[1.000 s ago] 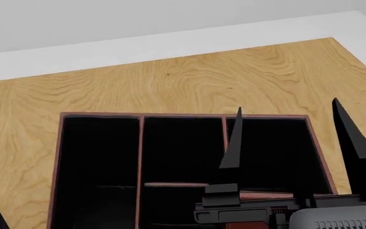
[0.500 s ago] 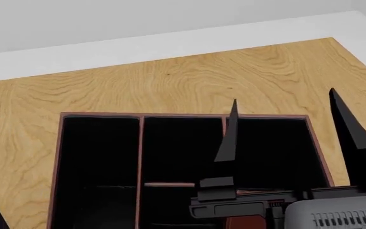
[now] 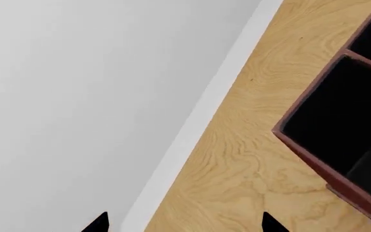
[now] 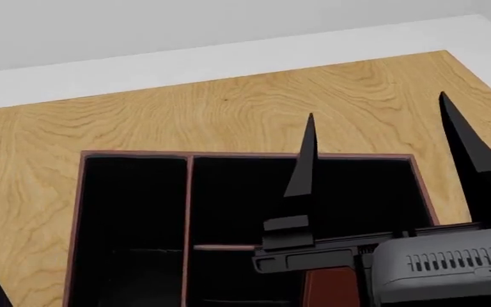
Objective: Pick up the book and place it in the back compartment of the caddy.
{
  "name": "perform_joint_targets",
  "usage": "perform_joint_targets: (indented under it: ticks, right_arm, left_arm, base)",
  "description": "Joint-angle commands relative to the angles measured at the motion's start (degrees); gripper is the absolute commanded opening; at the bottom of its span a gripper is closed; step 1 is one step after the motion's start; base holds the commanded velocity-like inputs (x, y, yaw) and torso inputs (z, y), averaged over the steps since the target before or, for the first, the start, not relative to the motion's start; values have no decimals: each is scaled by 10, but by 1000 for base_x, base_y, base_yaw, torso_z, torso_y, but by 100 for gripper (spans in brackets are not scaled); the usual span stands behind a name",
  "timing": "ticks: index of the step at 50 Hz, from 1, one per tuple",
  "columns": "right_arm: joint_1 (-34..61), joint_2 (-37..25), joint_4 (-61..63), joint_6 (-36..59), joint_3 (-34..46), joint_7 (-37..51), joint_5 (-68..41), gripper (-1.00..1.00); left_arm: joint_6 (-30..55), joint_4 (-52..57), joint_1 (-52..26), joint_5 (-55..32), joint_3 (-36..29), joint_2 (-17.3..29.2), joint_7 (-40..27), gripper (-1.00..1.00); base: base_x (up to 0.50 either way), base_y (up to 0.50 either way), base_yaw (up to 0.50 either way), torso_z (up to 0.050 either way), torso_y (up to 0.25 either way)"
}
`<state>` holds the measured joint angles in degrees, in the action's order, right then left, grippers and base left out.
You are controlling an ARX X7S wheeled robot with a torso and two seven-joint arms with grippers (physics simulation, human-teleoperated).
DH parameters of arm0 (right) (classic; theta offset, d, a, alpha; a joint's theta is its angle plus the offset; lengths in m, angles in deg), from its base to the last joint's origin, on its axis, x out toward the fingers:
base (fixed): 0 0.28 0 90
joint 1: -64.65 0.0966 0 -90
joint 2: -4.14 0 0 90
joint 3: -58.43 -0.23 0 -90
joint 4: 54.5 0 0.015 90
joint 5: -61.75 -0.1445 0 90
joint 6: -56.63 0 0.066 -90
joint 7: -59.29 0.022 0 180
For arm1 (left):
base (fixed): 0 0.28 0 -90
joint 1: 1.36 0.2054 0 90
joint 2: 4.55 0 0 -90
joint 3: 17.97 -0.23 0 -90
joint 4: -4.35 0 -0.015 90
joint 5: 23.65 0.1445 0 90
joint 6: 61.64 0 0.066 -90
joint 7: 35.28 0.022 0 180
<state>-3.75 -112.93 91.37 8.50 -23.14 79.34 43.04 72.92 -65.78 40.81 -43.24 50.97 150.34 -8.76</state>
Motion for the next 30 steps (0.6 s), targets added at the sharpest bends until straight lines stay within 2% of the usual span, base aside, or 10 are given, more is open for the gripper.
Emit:
perform_joint_targets:
  ticks: [1, 16, 30]
  right_arm:
    - [0, -7, -14, -8, -2, 5, 2, 100]
    - [-8, -7, -36, -31, -1, 7, 8, 100]
    - [-12, -10, -29, -29, -5, 12, 4, 100]
  left_arm:
    - [-35, -35, -10, 65, -83, 23, 70, 100]
    - [-65, -64, 20, 79, -114, 10, 72, 100]
    - [-113, -26, 129, 33, -101, 45, 18, 100]
  base:
    - [0, 0, 0, 0, 0]
    - [0, 0, 0, 0, 0]
    - [0, 0, 0, 0, 0]
